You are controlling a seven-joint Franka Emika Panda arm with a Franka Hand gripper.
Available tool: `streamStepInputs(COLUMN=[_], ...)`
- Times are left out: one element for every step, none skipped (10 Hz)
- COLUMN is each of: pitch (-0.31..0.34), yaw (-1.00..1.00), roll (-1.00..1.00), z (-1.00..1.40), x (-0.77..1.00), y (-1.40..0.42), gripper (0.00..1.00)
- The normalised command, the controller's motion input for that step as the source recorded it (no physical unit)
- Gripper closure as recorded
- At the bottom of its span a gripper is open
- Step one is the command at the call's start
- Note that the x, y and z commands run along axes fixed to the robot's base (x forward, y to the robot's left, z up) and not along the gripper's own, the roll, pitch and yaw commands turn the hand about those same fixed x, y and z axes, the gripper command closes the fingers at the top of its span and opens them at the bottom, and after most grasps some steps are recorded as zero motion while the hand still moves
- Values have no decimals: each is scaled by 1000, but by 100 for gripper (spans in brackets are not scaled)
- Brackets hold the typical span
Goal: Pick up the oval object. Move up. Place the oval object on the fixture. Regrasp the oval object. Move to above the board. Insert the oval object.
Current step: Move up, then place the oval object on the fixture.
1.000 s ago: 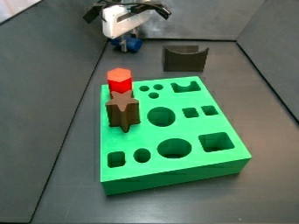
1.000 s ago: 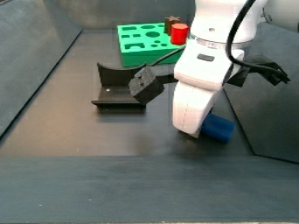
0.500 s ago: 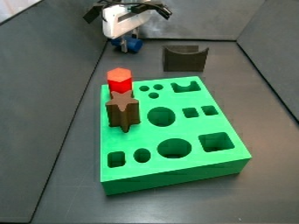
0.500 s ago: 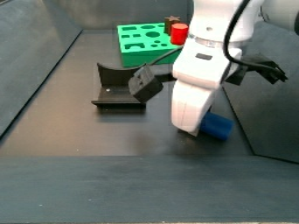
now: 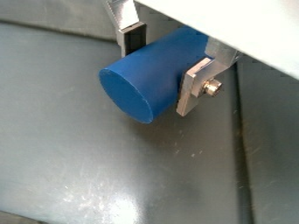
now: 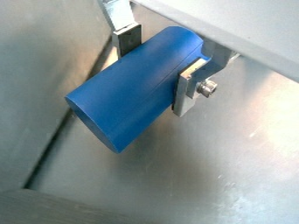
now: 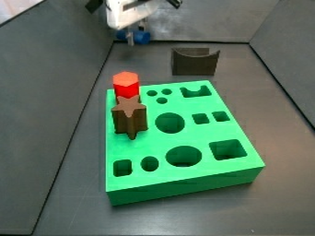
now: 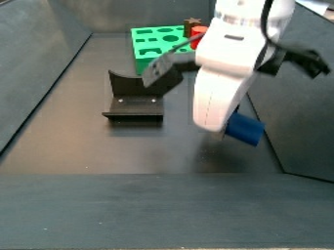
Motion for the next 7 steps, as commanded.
streamStepInputs(pitch=[43, 0, -8, 19, 24, 39, 43], yaw=[-11, 0, -2, -4, -6, -13, -16], roll=[21, 0, 11, 10, 14, 27, 33], z=[349, 1000, 1000, 1000, 1000, 1000, 1000], x=[-12, 0, 6, -9, -9, -19, -22], y=[14, 0, 1, 0, 2, 7, 9], gripper=[100, 100, 100, 100, 100, 100, 100])
